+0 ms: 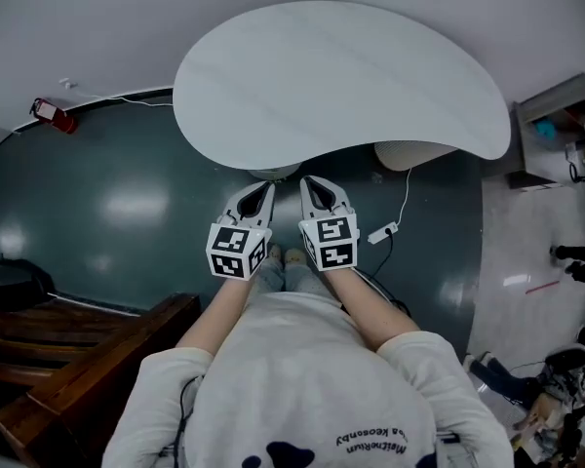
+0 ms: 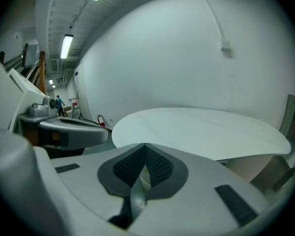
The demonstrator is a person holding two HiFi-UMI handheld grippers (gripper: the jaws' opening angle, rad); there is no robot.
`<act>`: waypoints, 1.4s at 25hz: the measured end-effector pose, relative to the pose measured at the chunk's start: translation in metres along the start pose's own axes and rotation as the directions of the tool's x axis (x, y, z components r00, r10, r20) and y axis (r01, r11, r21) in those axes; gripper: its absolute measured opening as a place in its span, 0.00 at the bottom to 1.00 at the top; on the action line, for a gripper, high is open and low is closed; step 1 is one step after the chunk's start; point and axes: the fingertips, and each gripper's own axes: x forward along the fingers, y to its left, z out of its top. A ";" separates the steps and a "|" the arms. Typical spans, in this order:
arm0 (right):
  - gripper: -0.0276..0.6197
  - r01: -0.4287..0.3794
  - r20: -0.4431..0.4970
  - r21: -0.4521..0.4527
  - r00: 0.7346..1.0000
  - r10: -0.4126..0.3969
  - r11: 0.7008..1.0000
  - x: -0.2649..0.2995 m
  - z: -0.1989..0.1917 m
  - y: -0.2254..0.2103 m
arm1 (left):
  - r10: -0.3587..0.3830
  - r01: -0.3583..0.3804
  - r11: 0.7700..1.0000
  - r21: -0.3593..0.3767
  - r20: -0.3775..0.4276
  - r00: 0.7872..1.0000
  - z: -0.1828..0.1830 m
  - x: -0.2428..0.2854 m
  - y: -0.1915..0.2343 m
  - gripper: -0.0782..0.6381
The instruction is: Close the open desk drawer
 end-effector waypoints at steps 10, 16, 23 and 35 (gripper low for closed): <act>0.07 -0.004 0.132 0.009 0.991 0.003 1.000 -0.040 0.055 -0.009 | 0.000 -0.005 0.999 0.045 0.094 0.996 0.064 -0.017 -0.029 0.12; 0.07 0.000 0.227 0.017 0.974 -0.004 1.000 -0.065 0.093 -0.015 | 0.009 -0.030 0.992 0.120 0.173 0.985 0.101 -0.032 -0.047 0.12; 0.07 0.016 0.312 -0.031 0.950 -0.006 0.999 -0.103 0.130 -0.016 | 0.034 -0.071 0.985 0.157 0.226 0.974 0.132 -0.052 -0.072 0.12; 0.07 -0.008 0.408 -0.120 0.911 0.056 0.993 -0.163 0.170 -0.003 | 0.042 -0.117 0.970 0.211 0.327 0.944 0.176 -0.088 -0.118 0.12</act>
